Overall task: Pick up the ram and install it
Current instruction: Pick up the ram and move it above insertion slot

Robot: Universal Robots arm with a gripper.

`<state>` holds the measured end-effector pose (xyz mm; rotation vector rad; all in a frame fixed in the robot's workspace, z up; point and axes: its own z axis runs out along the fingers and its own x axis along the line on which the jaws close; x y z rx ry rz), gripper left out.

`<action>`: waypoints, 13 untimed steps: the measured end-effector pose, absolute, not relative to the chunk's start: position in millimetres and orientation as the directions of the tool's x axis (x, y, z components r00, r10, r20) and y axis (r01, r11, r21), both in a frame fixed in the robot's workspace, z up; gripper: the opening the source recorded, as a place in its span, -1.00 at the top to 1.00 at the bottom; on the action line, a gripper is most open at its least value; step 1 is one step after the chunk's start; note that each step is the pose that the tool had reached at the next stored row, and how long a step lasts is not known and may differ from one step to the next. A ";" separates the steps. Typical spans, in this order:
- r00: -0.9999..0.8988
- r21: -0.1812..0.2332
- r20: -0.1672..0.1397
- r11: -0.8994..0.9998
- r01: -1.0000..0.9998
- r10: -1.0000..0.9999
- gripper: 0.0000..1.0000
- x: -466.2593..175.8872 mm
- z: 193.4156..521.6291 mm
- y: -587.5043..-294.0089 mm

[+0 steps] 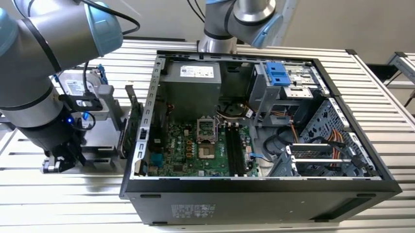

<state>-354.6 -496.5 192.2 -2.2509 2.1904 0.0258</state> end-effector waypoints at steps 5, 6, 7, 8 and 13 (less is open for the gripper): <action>0.027 0.011 -0.012 -0.027 -1.000 -1.000 1.00 -354.6 192.2 -496.4; 0.027 0.011 -0.012 -0.027 -1.000 -1.000 1.00 -354.6 192.2 -496.4; 0.027 0.011 -0.012 -0.027 -1.000 -1.000 1.00 -354.6 192.2 -496.4; 0.027 0.011 -0.012 -0.027 -1.000 -1.000 1.00 -354.6 192.3 -496.4; 0.027 0.011 -0.012 -0.027 -1.000 -1.000 1.00 -354.6 192.2 -496.4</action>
